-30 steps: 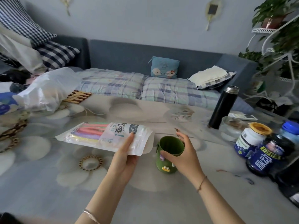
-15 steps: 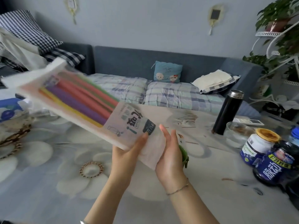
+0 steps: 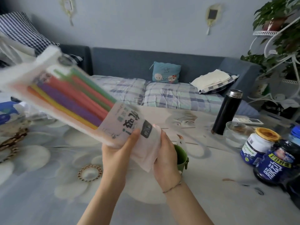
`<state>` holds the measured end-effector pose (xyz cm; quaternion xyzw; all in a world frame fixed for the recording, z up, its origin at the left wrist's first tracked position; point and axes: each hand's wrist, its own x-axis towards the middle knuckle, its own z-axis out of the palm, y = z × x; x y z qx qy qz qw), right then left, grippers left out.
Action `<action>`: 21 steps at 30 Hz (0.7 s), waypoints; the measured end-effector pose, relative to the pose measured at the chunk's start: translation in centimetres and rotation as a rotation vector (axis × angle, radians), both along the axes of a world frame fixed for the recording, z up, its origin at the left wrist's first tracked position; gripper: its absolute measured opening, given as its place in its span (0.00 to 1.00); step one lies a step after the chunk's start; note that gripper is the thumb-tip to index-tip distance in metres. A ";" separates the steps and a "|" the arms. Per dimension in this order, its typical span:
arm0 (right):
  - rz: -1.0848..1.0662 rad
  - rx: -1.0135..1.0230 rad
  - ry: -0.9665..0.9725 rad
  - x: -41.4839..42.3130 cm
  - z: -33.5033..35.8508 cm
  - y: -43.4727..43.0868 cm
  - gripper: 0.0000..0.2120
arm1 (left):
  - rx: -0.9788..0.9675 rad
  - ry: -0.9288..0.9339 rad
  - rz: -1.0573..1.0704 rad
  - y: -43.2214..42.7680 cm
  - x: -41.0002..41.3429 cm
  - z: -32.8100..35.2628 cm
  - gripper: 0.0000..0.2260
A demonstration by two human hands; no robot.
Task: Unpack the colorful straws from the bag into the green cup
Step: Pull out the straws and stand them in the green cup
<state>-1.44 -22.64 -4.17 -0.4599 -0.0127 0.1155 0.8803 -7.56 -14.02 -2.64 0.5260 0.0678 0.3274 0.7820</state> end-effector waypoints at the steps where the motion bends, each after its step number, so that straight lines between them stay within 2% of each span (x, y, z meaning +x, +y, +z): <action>1: -0.065 -0.170 -0.116 0.0 0.0 -0.1 0.15 | -0.099 0.017 -0.028 0.1 0.1 -0.2 0.12; 3: -0.152 -0.480 -0.361 0.1 -0.2 -0.5 0.13 | -0.264 0.033 -0.071 0.4 0.1 -0.4 0.13; 5: -0.174 -0.591 -0.480 0.1 -0.3 -1.0 0.08 | -0.376 0.057 -0.094 0.5 0.3 -0.6 0.17; 6: -0.168 -0.597 -0.498 0.1 -0.3 -1.3 0.05 | -0.417 0.079 -0.103 0.5 0.4 -0.7 0.18; 10: -0.106 -0.531 -0.511 0.2 0.1 -2.2 0.09 | -0.537 0.153 -0.160 0.2 0.7 -1.4 0.22; 16: -0.085 -0.607 -0.642 1.0 1.3 -4.9 0.07 | -0.642 0.180 -0.270 1.5 0.9 -2.1 0.14; 19: -0.154 -0.570 -0.603 1.6 2.3 -6.8 0.06 | -0.707 0.163 -0.234 2.5 1.1 -2.4 0.12; 21: -0.176 -0.510 -0.503 1.7 2.8 -7.7 0.10 | -0.721 0.154 -0.237 2.8 1.3 -2.5 0.10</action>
